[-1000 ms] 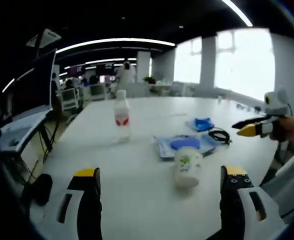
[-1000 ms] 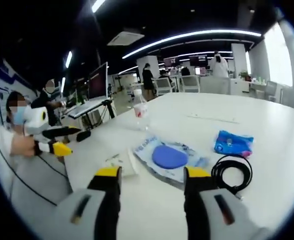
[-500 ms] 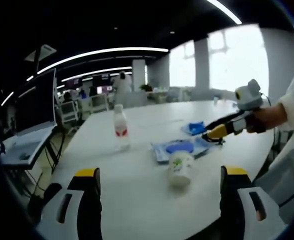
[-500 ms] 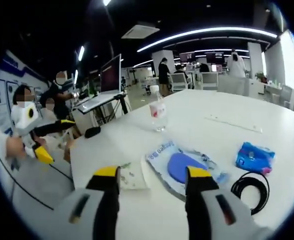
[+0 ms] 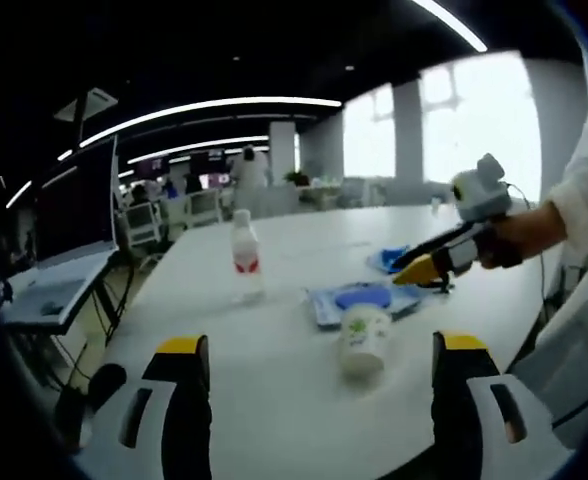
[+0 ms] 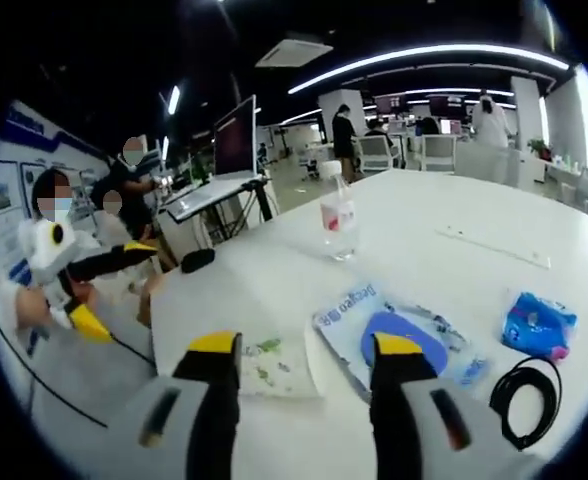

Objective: Arrange the tabletop items into an orderly group along one side of the table until the central work area is clear of visible clutter.

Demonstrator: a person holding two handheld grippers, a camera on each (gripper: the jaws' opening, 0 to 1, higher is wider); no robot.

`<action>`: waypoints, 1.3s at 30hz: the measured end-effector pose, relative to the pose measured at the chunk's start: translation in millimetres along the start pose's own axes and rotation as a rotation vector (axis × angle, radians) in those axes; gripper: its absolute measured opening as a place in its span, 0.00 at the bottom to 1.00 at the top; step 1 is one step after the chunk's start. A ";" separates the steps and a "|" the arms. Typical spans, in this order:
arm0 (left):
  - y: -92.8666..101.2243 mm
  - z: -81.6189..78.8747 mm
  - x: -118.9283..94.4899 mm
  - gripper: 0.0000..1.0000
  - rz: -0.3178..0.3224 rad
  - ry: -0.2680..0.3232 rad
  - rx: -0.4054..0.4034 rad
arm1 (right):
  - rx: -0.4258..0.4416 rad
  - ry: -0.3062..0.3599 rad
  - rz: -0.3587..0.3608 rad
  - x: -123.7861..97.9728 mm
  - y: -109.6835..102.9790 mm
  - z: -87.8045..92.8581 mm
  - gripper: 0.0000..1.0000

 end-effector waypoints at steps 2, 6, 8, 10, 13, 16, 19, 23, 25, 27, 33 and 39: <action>1.6 -3.0 -1.2 0.83 -0.013 0.016 0.028 | 0.076 -0.015 -0.022 6.3 -0.9 2.7 0.47; 0.1 -1.8 -0.1 0.84 -0.010 0.008 0.012 | 0.116 0.000 -0.038 17.3 1.2 0.9 0.48; -0.2 -2.3 -0.1 0.83 -0.014 0.012 0.017 | 0.134 -0.009 -0.047 21.0 3.1 2.0 0.48; -0.3 -2.3 0.3 0.81 -0.020 0.012 0.025 | 0.187 -0.033 -0.054 24.7 7.8 6.5 0.48; -1.8 -4.2 -1.2 0.78 -0.043 0.025 0.056 | 0.287 -0.066 -0.060 28.4 12.8 10.9 0.48; -4.1 -3.7 -0.5 0.77 -0.050 0.023 0.049 | 0.320 -0.101 -0.099 32.8 12.9 15.7 0.45; -3.3 -3.9 -0.3 0.75 -0.046 0.017 0.045 | 0.293 -0.139 -0.090 33.3 13.7 19.6 0.44; -4.1 -4.1 -1.1 0.72 -0.063 0.020 0.073 | 0.285 -0.157 -0.109 34.8 12.6 21.4 0.43; -5.0 -4.7 -1.1 0.73 -0.069 0.028 0.081 | 0.277 -0.162 -0.118 35.4 10.5 21.6 0.42; -4.8 -4.1 -1.0 0.72 -0.068 0.024 0.080 | 0.278 -0.174 -0.131 36.5 8.5 23.2 0.39; -4.5 -2.6 -1.3 0.68 -0.071 0.009 0.092 | 0.249 -0.218 -0.137 34.6 3.4 30.4 0.17; -3.7 -2.9 -1.6 0.68 -0.074 0.007 0.098 | 0.292 -0.203 -0.165 30.9 -1.6 31.1 0.06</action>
Point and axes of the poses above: the point that each gripper's makers call its tool centre point, and the gripper's own axes: x roughly forward along the fingers, y roughly to its right, z roughly out of its underside, the point moved 6 cm from there along -x, roughly backward along the fingers, and after that the axes turned 6 degrees about -z, right-handed, at the moved point
